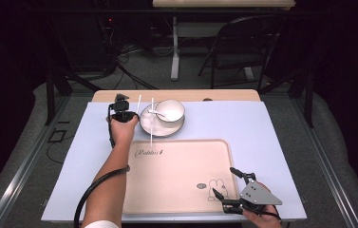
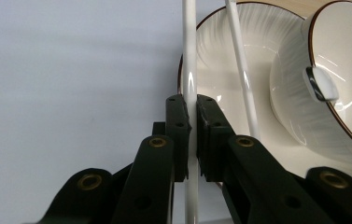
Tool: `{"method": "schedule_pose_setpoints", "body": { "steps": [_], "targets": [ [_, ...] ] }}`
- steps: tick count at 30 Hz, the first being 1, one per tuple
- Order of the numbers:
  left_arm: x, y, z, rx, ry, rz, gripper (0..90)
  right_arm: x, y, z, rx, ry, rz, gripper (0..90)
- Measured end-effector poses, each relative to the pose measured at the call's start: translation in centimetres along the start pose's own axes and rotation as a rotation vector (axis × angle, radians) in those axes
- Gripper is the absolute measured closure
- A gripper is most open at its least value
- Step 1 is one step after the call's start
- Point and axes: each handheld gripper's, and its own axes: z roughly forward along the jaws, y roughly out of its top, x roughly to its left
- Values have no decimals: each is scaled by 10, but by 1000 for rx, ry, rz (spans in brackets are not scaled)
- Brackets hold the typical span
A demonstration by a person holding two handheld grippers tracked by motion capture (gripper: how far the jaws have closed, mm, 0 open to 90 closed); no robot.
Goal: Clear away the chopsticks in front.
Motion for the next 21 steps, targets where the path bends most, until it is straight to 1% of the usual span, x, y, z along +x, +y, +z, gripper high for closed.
{"method": "schedule_pose_setpoints", "body": {
  "steps": [6, 8, 10, 13, 15, 19, 21],
  "targets": [
    [4, -10, -15, -4, -17, -9, 846, 1, 0, 0, -3, 4, -7, 135],
    [4, -14, -20, 0, -14, 5, 846, 1, 0, 0, -4, 5, -5, 135],
    [5, -18, -25, -1, -16, 9, 846, 1, 0, 0, -4, 5, -6, 135],
    [7, -23, -32, 1, -34, 10, 847, 0, 0, 0, -3, 3, -5, 135],
    [7, -26, -36, -3, -53, 1, 847, 0, 0, 0, -4, 3, -6, 135],
    [10, -34, -44, -5, -79, -2, 846, 1, 0, 0, -3, 3, -7, 135],
    [11, -39, -48, -5, -87, 0, 846, 1, 0, 0, -3, 2, -7, 135]
  ]
}}
